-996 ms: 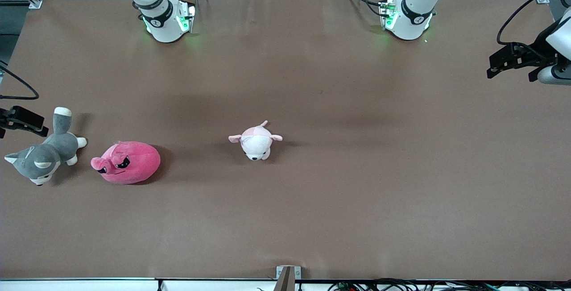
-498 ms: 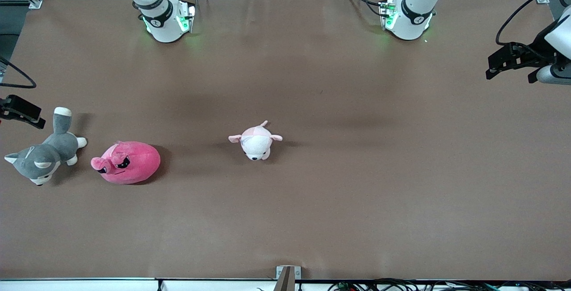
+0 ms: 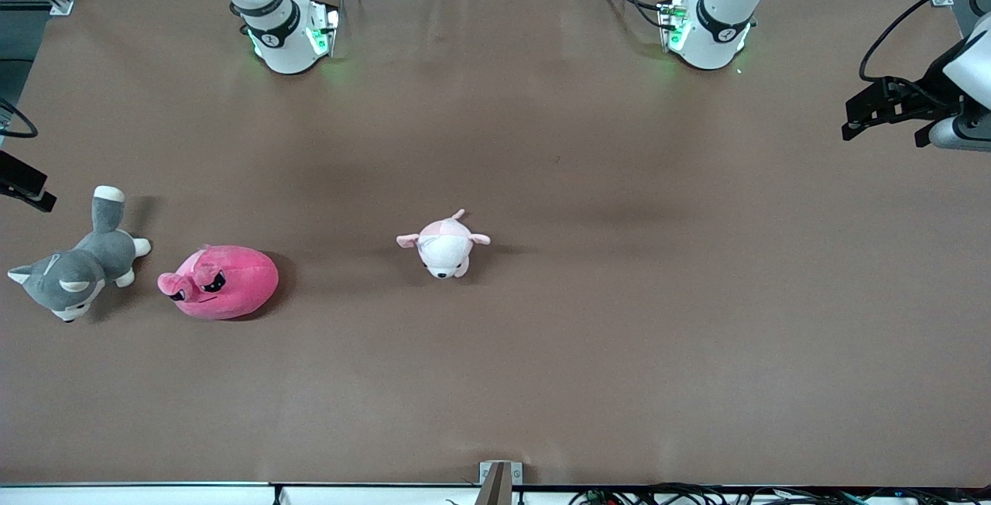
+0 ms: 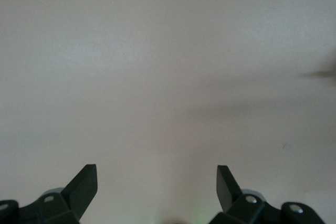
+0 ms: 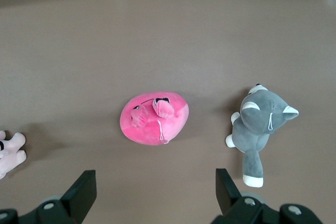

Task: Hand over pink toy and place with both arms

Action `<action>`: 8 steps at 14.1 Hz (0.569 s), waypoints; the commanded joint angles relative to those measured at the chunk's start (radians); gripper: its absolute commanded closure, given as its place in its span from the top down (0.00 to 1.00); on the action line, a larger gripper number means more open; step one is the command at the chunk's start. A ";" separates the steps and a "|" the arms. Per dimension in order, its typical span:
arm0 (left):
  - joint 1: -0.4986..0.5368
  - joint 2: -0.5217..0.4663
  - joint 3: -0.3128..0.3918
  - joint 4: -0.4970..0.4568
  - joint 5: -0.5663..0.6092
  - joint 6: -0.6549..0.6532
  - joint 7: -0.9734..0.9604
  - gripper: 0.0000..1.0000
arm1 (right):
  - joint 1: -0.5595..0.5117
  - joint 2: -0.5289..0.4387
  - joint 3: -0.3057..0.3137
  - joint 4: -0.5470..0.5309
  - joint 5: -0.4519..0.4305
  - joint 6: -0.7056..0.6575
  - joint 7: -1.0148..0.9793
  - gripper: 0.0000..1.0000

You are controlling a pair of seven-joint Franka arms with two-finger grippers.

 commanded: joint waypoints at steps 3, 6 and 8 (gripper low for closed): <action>0.008 0.006 -0.001 0.022 0.000 -0.017 0.000 1.00 | -0.008 -0.125 0.012 -0.184 0.003 0.035 -0.004 1.00; 0.008 0.006 -0.001 0.022 0.000 -0.017 0.000 1.00 | -0.008 -0.245 0.012 -0.371 0.001 0.156 -0.004 1.00; 0.008 0.006 -0.001 0.022 0.000 -0.017 0.000 1.00 | -0.008 -0.276 0.013 -0.409 0.001 0.161 -0.002 1.00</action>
